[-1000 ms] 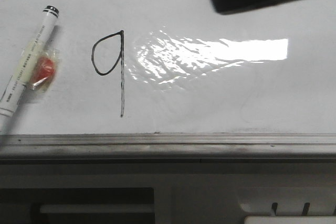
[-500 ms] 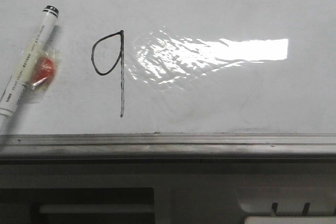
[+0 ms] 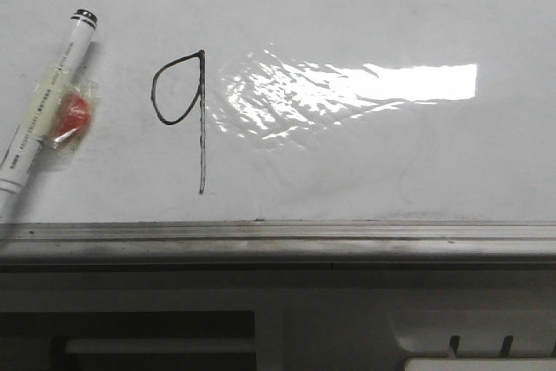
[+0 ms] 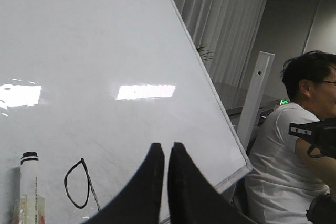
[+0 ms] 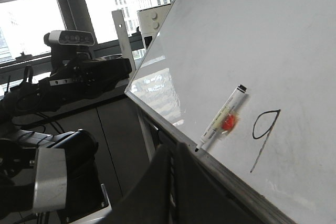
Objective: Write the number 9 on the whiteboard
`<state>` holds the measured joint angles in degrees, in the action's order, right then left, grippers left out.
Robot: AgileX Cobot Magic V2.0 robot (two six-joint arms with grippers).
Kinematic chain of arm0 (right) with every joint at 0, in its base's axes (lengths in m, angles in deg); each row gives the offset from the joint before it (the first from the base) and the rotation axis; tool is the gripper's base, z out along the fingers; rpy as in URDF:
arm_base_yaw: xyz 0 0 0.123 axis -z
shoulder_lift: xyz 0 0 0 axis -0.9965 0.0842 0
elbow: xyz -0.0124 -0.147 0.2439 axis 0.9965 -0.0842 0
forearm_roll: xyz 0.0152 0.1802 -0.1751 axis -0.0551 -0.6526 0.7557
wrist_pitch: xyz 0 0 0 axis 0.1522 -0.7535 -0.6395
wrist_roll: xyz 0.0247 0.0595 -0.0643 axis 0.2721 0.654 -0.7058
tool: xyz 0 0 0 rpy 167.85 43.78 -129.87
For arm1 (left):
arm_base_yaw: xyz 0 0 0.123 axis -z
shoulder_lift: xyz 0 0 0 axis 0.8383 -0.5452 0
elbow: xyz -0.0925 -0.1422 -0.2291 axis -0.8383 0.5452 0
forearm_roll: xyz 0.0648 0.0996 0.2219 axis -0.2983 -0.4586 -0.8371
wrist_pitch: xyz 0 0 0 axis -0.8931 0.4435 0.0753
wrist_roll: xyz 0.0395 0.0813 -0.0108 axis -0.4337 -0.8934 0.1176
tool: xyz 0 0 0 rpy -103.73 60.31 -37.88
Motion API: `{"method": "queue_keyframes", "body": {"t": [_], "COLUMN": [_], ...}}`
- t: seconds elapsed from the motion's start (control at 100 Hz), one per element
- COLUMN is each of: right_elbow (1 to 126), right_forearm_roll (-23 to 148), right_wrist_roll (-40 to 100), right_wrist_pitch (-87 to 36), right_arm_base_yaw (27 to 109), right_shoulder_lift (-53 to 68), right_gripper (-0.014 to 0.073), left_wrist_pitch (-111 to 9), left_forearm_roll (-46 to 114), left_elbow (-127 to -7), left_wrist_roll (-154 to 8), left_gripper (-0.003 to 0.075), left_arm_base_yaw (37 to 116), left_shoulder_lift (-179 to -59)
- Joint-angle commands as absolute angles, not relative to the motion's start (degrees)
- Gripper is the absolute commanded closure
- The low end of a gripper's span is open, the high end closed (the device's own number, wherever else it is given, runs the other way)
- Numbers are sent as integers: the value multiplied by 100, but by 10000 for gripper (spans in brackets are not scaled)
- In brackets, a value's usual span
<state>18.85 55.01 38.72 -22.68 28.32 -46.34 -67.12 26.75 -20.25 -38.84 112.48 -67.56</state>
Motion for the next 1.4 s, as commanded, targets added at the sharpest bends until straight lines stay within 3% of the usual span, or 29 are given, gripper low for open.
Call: {"method": "queue_keyframes", "body": {"t": [0.0,0.23,0.37,0.63,0.78,0.96,1.1,1.39], "right_elbow": [2021,2021,2021,2021,2021,2021,2021,2021], "right_forearm_roll": [5533,5533,5533,5533,5533,5533,5533,5533], "right_wrist_roll": [3810,3810,3810,3810,3810,3810,3810,3810], "right_wrist_pitch": [-1836,-1836,-1836,-1836,-1836,-1836,-1836,-1836], "right_arm_base_yaw": [2827,2827,2827,2827,2827,2827,2827,2827], "right_shoulder_lift": [-4586,-4586,-4586,-4586,-4586,-4586,-4586,-4586], "right_gripper": [643,643,643,643,643,643,643,643], "left_wrist_pitch": [-7080,-7110,-7131,-7117,-7093,-6514,-6385,-5302], "left_forearm_roll": [2658,2634,1430,1314,1304,1259,1259,1120], "left_elbow": [-2186,-2159,-1945,-1219,-692,-685,-685,-685], "left_wrist_roll": [-3898,-3898,-3898,-3898,-3898,-3602,-2768,-2753], "left_gripper": [740,740,741,741,740,740,741,740], "left_arm_base_yaw": [11259,11259,11008,9024,7658,6380,5891,5651], "left_shoulder_lift": [-6801,-6839,-6837,-6781,-6072,-5932,-5932,-5932]}}
